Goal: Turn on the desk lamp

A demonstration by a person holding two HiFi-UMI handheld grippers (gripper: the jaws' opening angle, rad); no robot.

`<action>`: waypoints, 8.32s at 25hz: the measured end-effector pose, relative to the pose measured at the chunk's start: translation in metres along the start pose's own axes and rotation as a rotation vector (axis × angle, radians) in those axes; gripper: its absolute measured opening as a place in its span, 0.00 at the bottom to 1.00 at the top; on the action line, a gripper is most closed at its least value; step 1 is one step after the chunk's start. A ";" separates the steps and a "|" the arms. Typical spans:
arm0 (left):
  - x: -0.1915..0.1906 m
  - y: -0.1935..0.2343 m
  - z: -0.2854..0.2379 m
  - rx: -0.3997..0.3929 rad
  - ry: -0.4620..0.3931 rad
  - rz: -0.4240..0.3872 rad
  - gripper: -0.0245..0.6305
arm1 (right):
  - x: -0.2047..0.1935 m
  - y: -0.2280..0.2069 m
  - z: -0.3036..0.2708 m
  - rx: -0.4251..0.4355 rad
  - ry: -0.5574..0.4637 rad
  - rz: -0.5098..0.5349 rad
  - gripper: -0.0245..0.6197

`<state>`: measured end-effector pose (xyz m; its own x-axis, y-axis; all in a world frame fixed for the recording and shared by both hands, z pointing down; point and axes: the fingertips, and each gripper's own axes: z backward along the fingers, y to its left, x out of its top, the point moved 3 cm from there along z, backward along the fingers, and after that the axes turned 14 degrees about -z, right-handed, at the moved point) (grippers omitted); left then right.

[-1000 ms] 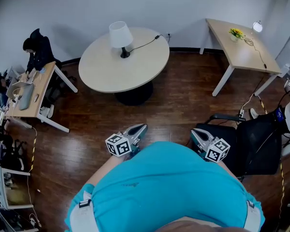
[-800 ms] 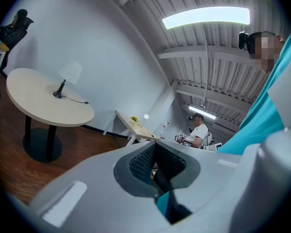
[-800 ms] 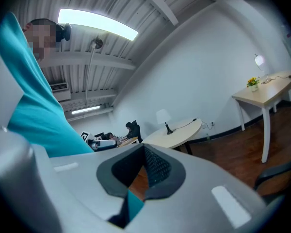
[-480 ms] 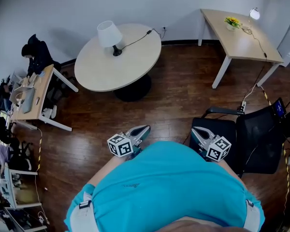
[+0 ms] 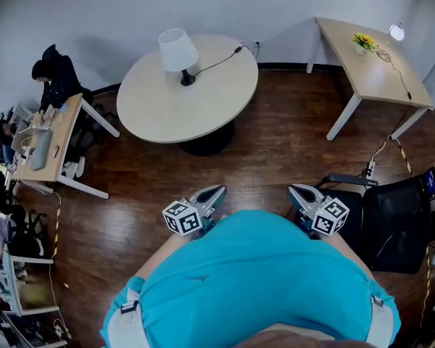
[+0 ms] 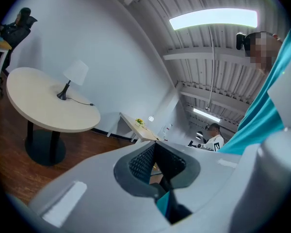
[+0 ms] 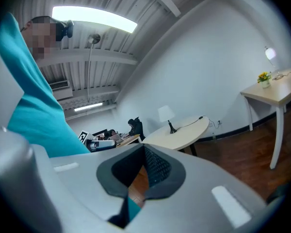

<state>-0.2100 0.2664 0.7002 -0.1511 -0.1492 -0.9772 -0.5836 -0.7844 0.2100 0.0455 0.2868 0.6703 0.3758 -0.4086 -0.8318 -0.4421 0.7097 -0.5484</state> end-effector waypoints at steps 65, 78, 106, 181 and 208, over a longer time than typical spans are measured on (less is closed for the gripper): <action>0.169 0.548 -0.473 -0.004 0.028 -0.027 0.20 | 0.394 -0.473 -0.421 -0.146 0.157 0.018 0.04; 0.103 0.638 -0.625 0.314 0.276 -0.170 0.20 | 0.464 -0.682 -0.455 0.079 0.251 -0.013 0.04; -0.093 0.942 -0.757 0.253 1.284 -0.425 0.20 | 0.435 -0.913 -0.546 -0.049 0.339 -0.191 0.04; 0.226 0.573 -0.505 0.190 0.016 -0.189 0.20 | 0.433 -0.560 -0.470 0.013 0.165 -0.069 0.04; 0.168 0.182 -0.456 -0.010 0.098 -0.256 0.20 | 0.347 -0.364 -0.109 0.016 0.032 0.077 0.04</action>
<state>0.0223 -0.1766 0.5595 0.0783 -0.0023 -0.9969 -0.5853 -0.8096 -0.0441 0.2479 -0.1756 0.5722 0.3145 -0.3702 -0.8741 -0.4554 0.7491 -0.4811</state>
